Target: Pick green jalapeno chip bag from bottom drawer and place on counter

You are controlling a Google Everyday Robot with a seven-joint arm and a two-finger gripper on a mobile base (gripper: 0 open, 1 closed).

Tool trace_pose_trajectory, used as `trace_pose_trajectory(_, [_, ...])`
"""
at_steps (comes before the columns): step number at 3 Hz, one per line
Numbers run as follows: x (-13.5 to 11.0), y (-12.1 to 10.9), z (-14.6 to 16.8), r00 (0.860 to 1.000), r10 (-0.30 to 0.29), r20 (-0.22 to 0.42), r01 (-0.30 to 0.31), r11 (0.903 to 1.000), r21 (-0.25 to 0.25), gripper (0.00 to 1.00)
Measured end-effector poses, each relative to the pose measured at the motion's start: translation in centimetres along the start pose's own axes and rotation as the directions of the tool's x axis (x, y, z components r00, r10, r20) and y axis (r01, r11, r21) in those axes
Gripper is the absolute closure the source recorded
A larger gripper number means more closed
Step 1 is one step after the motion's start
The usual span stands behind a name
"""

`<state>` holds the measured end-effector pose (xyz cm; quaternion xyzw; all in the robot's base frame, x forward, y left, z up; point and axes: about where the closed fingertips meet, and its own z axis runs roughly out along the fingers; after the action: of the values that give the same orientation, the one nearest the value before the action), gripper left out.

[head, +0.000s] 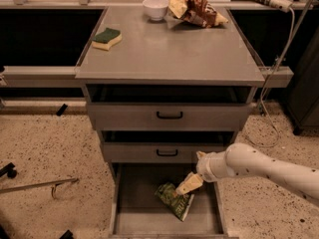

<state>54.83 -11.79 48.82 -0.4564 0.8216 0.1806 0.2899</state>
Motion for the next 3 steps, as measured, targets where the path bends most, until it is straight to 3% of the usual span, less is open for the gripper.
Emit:
trace_pose_trajectory(2, [7.7,-2.1,4.9,0.99,0.12,0.07,-0.121,0.9924,0.02,0.0])
trace_pose_trajectory(3, [11.1,-1.8,6.9,0.979,0.177,0.102,-0.179,0.9839,0.004,0.0])
